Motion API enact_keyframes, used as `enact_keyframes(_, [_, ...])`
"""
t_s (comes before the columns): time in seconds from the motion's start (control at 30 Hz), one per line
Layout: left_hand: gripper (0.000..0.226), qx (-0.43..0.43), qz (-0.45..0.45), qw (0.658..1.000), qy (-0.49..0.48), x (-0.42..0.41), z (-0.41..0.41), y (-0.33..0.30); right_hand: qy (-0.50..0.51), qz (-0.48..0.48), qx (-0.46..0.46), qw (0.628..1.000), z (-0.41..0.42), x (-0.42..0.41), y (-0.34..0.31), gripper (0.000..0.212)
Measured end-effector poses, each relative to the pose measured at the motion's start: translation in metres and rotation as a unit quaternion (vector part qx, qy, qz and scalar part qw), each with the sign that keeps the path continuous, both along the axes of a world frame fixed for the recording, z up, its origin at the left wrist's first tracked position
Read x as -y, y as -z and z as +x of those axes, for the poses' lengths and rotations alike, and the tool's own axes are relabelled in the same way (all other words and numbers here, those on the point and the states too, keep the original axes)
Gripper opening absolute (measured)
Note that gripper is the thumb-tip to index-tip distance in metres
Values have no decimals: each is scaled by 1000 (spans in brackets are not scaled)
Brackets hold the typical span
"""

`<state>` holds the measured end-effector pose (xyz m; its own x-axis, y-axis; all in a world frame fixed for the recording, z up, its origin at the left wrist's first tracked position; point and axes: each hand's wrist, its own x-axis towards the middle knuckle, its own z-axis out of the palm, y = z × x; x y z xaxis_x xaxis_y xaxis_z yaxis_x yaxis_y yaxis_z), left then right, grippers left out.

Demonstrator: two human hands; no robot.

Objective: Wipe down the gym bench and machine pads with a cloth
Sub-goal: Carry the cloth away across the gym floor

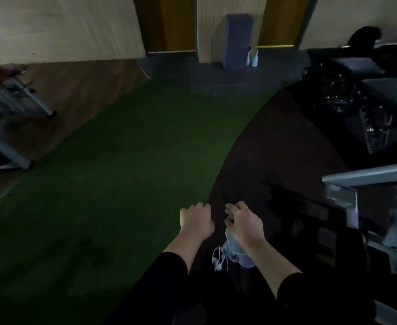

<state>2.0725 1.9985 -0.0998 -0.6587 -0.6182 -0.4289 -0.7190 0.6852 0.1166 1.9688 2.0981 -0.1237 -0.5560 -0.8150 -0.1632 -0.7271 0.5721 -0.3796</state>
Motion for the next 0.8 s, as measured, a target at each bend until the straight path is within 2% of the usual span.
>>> enact_keyframes(0.23, [44, -2, -2, 1000, 0, 147, -165, -12, 1, 4, -3, 1000, -167, 147, -13, 35])
enact_keyframes(0.8, [41, 20, 7, 996, 82, 508, -515, -9, 86, -1, 12, 996, -499, 487, -10, 31])
